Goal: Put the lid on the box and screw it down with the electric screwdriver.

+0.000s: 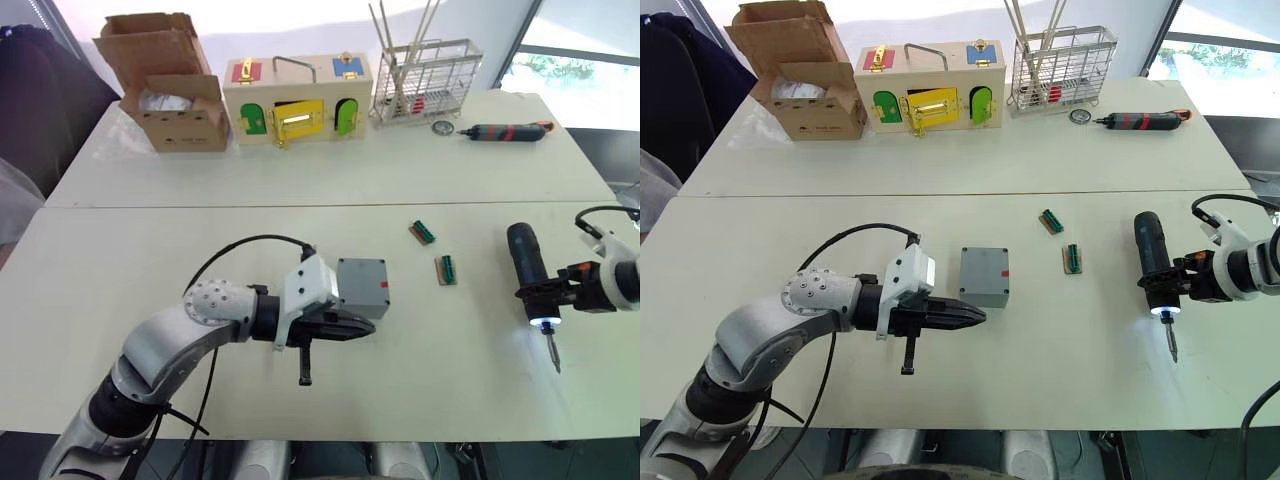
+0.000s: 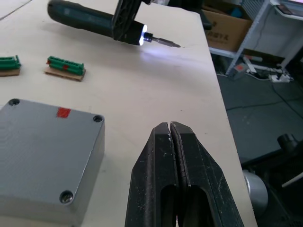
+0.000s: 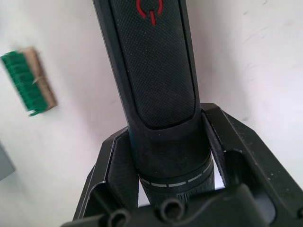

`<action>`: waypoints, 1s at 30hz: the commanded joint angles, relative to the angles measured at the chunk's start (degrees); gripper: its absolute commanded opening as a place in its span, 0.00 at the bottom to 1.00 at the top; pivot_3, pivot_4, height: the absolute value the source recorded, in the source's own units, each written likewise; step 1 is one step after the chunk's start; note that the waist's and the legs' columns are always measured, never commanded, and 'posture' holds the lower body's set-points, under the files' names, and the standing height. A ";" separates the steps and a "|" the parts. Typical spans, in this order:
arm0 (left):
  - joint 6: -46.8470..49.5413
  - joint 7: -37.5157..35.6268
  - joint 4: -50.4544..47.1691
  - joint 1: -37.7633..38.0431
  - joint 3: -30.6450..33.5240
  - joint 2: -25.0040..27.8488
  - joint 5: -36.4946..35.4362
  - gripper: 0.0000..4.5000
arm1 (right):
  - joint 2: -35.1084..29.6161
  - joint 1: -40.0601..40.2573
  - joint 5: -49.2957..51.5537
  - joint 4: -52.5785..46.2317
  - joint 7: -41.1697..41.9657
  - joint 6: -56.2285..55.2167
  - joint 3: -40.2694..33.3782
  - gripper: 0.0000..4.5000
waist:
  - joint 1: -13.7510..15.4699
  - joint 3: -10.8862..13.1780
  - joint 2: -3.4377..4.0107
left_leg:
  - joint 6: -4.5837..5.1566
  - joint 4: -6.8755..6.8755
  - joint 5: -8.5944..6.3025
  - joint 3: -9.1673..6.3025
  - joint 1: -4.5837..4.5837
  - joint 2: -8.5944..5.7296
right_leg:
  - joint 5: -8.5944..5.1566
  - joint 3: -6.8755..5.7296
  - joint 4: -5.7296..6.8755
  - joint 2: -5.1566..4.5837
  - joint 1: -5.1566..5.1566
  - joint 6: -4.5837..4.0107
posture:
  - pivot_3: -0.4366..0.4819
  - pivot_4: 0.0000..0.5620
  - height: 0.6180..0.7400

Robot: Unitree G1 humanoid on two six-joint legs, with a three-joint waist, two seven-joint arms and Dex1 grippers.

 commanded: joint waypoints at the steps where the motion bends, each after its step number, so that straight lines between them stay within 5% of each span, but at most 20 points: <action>1: -0.88 2.40 -1.91 1.22 0.71 -1.12 -0.02 0.00 | -0.22 -2.43 -3.27 1.34 2.60 -2.19 0.70 0.40 | -0.02 0.00 0.00 | -0.01 0.02 0.00 0.00 0.00 0.00 | 0.00 0.00 0.00 0.00 0.02 0.01 | 0.48 0.27 0.93; 4: -0.88 4.05 -0.49 1.60 0.97 -0.93 1.28 0.00 | 0.34 -2.88 -5.85 2.07 3.46 -3.69 1.93 0.40 | -0.03 0.00 0.00 | 0.00 0.08 0.00 -0.01 0.00 -0.01 | 0.03 0.00 0.00 0.00 0.05 0.05 | 0.48 0.27 0.93; 5: -0.94 5.25 0.74 1.31 0.62 -0.73 2.90 0.00 | 0.62 -3.11 -6.83 2.59 3.29 -4.11 2.15 0.62 | -0.06 0.00 -0.01 | 0.00 0.09 0.00 -0.01 0.01 -0.01 | 0.03 0.00 0.00 0.00 0.06 0.06 | 0.48 0.27 0.93; 10: -1.52 9.75 6.66 0.01 4.86 -2.98 4.64 0.00 | 1.79 -3.78 -9.69 3.10 3.91 -6.27 1.62 0.97 | 0.08 0.00 -0.05 | 0.00 0.13 0.00 -0.05 0.08 -0.03 | 0.05 -0.03 -0.02 0.01 0.18 0.08 | 0.48 0.27 0.93; 17: 0.69 9.58 8.68 4.02 17.54 -0.41 -0.75 0.00 | 4.45 -7.67 -9.74 -0.74 2.49 -20.75 -10.95 0.99 | -0.51 0.00 -0.02 | -0.08 0.09 0.03 0.02 0.03 -0.02 | 0.08 0.03 -0.04 0.00 0.03 0.15 | 0.48 0.27 0.93; 19: 2.95 11.75 7.94 6.61 22.57 -2.15 -5.23 0.00 | 8.05 -3.32 -7.16 -7.63 0.43 -27.75 -20.37 0.99 | -0.46 0.01 -0.04 | -0.10 -0.02 0.03 0.12 -0.01 0.03 | 0.09 0.11 0.06 0.01 -0.19 0.16 | 0.48 0.27 0.93; 23: 8.33 16.66 3.04 13.20 28.23 -5.04 -13.36 0.00 | 19.93 19.14 -1.27 -33.97 -0.47 -34.34 -35.49 0.99 | 0.98 -0.18 -0.63 | -0.23 -0.02 0.10 -0.26 -0.02 0.15 | 0.09 -0.12 0.13 0.15 -0.04 0.16 | 0.48 0.27 0.93; 30: 10.47 15.55 -2.36 24.83 29.22 0.65 -16.43 0.00 | 32.74 52.26 7.62 -57.33 2.01 -36.30 -43.38 0.99 | 2.66 -0.19 -0.42 | -0.05 0.20 -0.01 -0.26 0.16 -0.09 | 0.10 0.16 0.02 0.02 0.34 0.15 | 0.48 0.27 0.93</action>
